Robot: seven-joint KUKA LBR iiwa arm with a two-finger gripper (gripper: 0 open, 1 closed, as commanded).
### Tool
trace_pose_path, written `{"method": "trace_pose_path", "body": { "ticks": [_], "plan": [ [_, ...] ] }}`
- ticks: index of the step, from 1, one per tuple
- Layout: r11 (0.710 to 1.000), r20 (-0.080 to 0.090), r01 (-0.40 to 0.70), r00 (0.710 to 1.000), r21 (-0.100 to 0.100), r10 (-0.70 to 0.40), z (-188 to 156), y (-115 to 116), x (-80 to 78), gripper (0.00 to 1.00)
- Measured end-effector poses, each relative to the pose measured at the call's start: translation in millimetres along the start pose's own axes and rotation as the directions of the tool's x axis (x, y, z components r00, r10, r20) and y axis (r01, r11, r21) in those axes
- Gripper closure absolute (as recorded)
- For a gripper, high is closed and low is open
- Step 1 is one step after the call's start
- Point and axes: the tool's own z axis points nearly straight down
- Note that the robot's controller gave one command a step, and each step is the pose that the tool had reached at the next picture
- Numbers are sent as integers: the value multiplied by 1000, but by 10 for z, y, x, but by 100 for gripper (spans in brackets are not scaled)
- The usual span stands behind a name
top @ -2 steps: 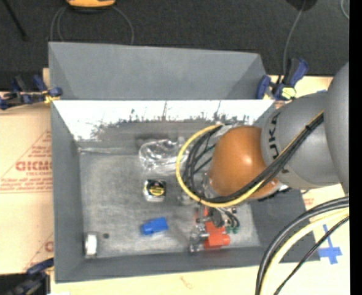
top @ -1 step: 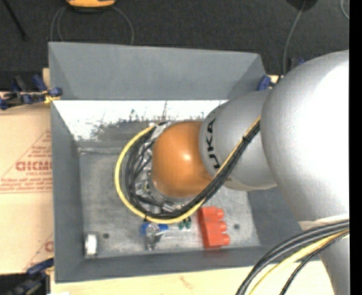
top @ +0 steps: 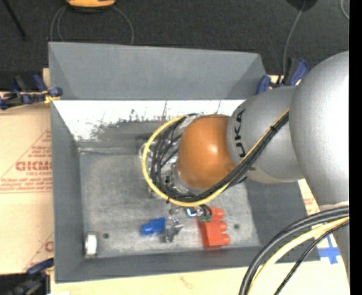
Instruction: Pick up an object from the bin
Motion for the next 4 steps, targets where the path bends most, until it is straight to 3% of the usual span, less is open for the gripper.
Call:
{"method": "trace_pose_path", "body": {
  "ticks": [1, 2, 3, 4],
  "plan": [
    [1000, -1, 0, 1000, 0, 0, -14, 17, -7, 100],
    [1000, -12, 5, 1000, 0, -5, -244, 382, 204, 100],
    [1000, -13, -3, 1000, 0, 3, -228, 359, 200, 0],
    [963, -9, 268, 963, 3, -268, 15, 706, 92, 0]
  ]
}}
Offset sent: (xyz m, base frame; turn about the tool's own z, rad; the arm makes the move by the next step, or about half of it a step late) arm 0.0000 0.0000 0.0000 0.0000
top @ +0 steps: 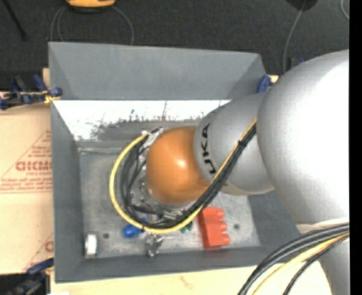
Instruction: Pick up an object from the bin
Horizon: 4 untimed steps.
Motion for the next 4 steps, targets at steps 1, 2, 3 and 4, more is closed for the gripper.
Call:
{"method": "trace_pose_path", "body": {
  "ticks": [1, 2, 3, 4],
  "plan": [
    [993, 3, -120, 993, -5, 120, 2, 154, -501, 0],
    [992, 8, -123, 992, -7, 124, -21, 149, -511, 100],
    [993, 7, -118, 993, 0, 118, -1311, -95, -546, 100],
    [993, -2, -117, 993, -2, 117, -1260, -81, -529, 0]
  ]
}}
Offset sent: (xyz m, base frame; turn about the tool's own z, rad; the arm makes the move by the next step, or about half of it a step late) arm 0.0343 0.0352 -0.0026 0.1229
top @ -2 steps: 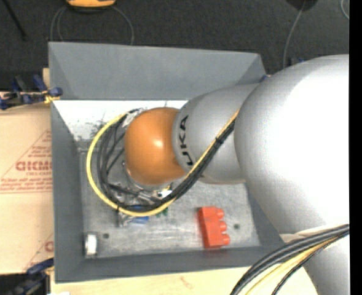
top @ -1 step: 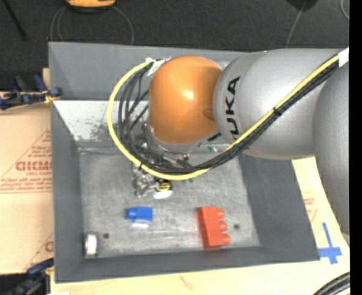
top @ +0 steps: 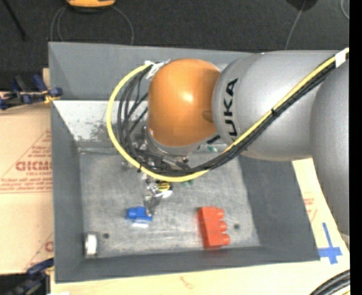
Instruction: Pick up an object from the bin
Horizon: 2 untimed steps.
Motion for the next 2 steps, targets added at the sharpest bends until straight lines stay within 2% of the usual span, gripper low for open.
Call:
{"method": "trace_pose_path", "body": {
  "ticks": [1, 2],
  "plan": [
    [982, -9, 186, 982, -2, -186, 1168, -264, 458, 0],
    [988, 6, 156, 988, -4, -156, 1258, -372, 443, 0]
  ]
}}
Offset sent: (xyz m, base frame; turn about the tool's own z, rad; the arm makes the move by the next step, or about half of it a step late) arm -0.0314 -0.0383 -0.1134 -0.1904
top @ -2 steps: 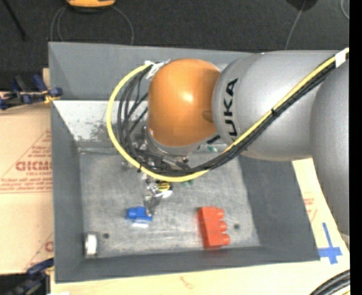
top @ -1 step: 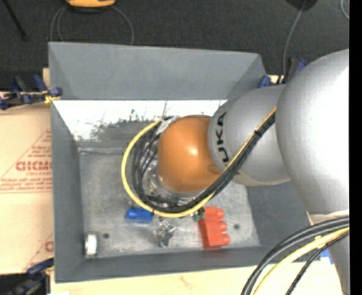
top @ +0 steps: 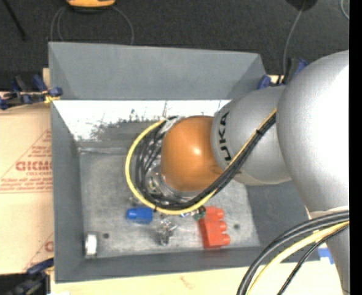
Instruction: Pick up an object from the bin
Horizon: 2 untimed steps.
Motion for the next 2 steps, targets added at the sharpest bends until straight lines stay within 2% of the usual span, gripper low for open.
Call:
{"method": "trace_pose_path", "body": {
  "ticks": [1, 2],
  "plan": [
    [1000, 10, -2, 1000, 3, 2, -34, -12, -32, 100],
    [944, -2, 331, 944, 5, -331, -1289, -132, 25, 100]
  ]
}}
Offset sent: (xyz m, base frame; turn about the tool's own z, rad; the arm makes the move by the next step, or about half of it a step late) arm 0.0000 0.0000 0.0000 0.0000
